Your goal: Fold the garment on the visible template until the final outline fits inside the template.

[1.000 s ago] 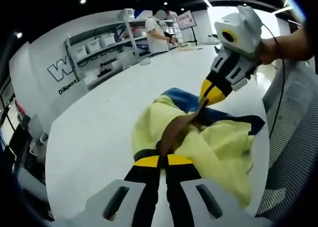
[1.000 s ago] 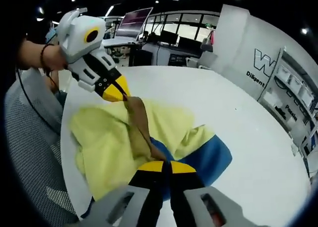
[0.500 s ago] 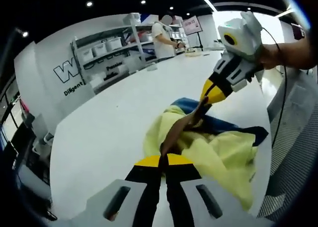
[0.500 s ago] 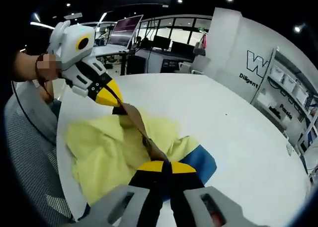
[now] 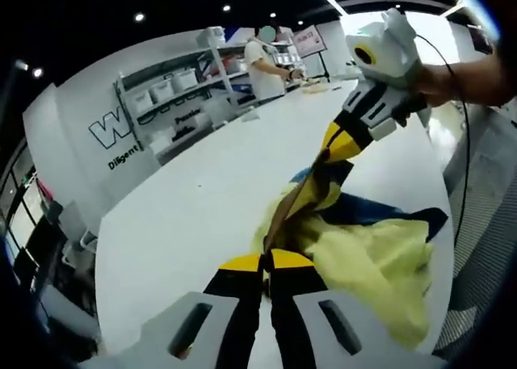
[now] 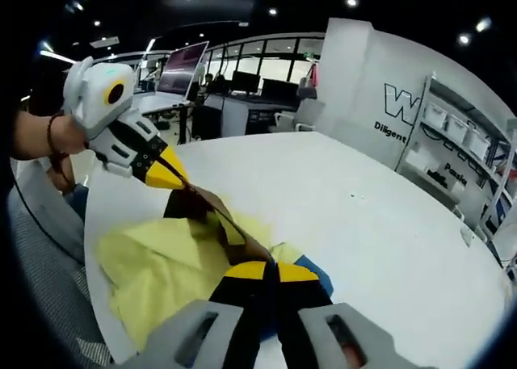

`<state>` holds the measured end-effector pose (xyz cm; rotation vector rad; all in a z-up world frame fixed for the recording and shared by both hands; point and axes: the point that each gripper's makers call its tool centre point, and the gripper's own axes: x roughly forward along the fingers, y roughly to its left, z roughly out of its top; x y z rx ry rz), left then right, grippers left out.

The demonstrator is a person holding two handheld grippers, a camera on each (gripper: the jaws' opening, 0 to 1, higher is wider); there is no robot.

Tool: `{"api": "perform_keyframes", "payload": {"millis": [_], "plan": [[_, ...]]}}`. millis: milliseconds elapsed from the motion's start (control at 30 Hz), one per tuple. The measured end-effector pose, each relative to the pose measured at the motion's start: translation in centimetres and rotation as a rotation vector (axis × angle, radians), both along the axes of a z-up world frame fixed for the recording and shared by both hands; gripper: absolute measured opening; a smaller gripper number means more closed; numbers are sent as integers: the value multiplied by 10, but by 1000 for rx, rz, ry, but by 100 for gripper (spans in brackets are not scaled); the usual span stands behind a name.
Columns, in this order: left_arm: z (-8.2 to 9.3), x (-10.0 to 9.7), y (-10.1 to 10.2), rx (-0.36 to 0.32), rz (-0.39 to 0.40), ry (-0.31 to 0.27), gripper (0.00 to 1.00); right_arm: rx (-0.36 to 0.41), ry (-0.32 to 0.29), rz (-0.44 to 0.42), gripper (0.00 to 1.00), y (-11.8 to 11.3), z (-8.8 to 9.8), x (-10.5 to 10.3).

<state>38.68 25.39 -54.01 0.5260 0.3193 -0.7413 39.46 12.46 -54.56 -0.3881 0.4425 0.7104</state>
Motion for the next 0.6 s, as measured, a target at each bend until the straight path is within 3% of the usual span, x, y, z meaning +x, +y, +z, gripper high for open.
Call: {"api": "perform_keyframes", "payload": {"millis": [300,600], "plan": [[11,14,0,-16,12,-7,0,20,-2,-16,0,0,5,11],[32,42,1,-52,41,-37,0,38,-32,-32,0,-2,16,29]]}}
